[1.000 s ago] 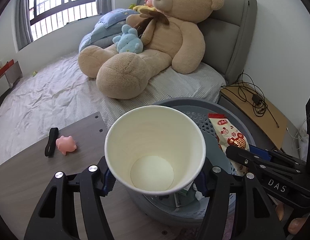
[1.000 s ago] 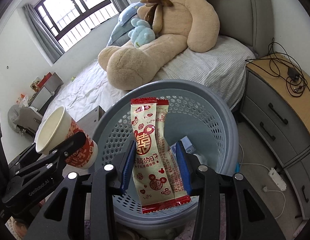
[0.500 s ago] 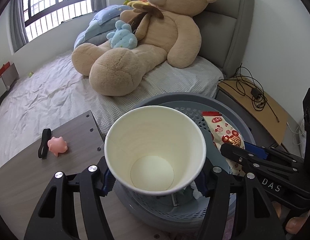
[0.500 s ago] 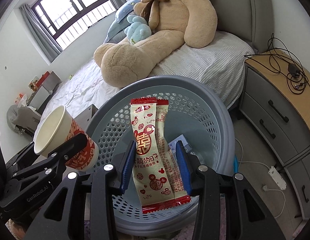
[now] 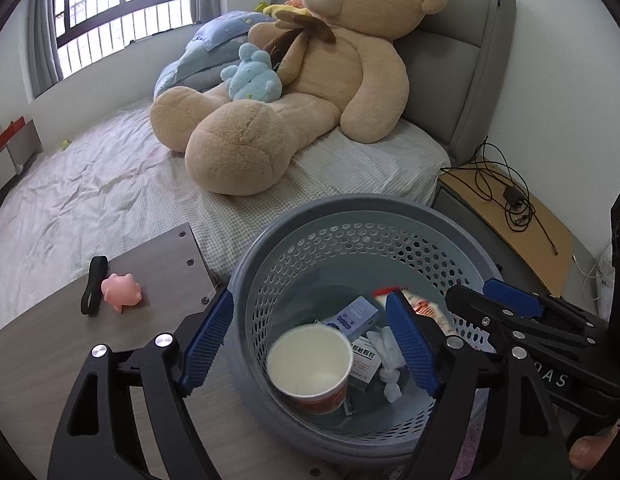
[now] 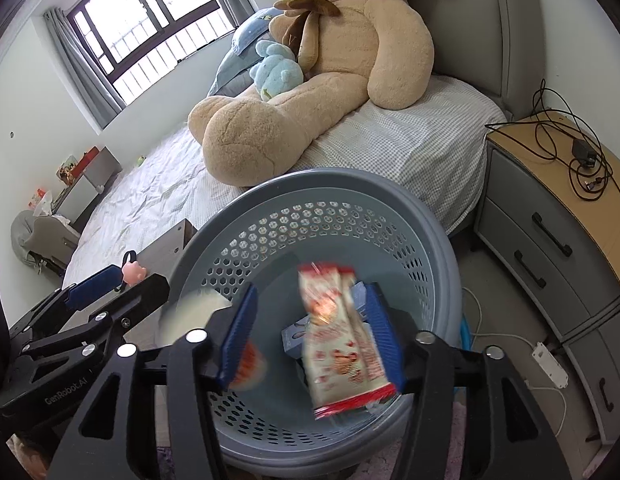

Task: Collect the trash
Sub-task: 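Open both grippers to drop the cup and packet into the wastebasket, then withdraw both grippers from the wastebasket back over the table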

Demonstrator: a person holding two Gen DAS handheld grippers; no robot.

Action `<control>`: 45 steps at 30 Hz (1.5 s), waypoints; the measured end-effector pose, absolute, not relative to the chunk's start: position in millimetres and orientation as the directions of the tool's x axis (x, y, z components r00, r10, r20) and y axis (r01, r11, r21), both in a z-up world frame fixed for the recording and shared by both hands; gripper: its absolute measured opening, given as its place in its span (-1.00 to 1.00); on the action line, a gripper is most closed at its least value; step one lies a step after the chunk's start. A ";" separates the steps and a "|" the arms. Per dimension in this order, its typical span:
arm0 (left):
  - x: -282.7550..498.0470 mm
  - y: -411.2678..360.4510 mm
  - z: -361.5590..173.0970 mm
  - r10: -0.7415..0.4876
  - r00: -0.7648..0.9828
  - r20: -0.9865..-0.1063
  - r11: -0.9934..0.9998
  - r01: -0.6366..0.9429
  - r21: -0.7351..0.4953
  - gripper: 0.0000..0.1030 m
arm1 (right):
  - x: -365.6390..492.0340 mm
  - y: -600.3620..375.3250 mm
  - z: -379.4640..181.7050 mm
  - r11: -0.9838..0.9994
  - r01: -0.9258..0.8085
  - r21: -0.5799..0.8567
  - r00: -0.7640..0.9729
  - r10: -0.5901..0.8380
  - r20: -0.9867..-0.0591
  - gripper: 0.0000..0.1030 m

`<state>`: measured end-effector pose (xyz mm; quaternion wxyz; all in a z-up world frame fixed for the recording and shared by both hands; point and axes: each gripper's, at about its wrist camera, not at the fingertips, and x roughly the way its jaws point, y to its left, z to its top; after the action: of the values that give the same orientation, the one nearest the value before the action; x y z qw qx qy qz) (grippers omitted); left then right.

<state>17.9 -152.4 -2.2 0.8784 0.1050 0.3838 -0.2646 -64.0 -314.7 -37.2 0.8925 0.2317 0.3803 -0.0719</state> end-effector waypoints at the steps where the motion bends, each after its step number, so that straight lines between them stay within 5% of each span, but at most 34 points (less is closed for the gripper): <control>1: 17.8 -151.4 -2.1 -0.383 0.567 -0.729 0.839 0.543 -0.019 0.54 | -64.7 -314.9 -37.0 0.881 0.306 0.361 0.702 0.047 -0.710 0.25; 45: 23.9 -16.2 -0.1 -0.222 0.658 -0.720 0.947 0.322 0.003 0.63 | -42.8 -209.8 -20.9 0.953 0.196 0.230 0.696 0.030 -0.717 0.26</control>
<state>23.9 -16.2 -0.1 0.9082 0.0651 0.3855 -0.1497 -42.8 -209.8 -20.9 0.9093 0.1461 0.3869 -0.0455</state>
